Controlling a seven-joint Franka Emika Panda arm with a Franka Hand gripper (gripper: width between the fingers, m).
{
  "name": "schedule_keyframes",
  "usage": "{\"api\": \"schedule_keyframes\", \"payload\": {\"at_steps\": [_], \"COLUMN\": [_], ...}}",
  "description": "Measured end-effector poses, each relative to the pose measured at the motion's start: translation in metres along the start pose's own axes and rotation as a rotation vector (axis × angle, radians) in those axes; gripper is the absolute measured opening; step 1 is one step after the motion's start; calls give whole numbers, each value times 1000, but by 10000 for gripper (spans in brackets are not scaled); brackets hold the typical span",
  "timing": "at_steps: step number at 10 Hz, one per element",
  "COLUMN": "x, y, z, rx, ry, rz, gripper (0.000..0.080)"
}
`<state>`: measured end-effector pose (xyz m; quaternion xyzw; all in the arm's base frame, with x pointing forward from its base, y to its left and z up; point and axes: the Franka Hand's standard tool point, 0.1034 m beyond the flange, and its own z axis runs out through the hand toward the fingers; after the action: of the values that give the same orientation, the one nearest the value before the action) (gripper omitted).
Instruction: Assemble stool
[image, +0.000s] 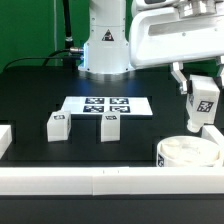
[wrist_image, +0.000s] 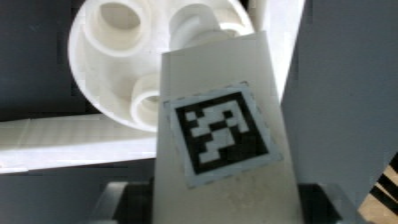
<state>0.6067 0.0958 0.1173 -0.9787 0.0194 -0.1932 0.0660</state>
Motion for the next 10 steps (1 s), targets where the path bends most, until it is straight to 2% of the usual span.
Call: {"api": "schedule_keyframes", "payload": {"at_steps": [2,3,6,7,8,10], "x": [15,13,17,20,15,14], "y": [-1,-13,-12,-14,-12,-6], "z": [4,4,5,5,12,15], "rx": [22,29,25,28,25,19], "ry": [14,14,88,209,237,228], "rz": [28,26,11,11,11,7], "gripper": [324,324,324,324,324,324]}}
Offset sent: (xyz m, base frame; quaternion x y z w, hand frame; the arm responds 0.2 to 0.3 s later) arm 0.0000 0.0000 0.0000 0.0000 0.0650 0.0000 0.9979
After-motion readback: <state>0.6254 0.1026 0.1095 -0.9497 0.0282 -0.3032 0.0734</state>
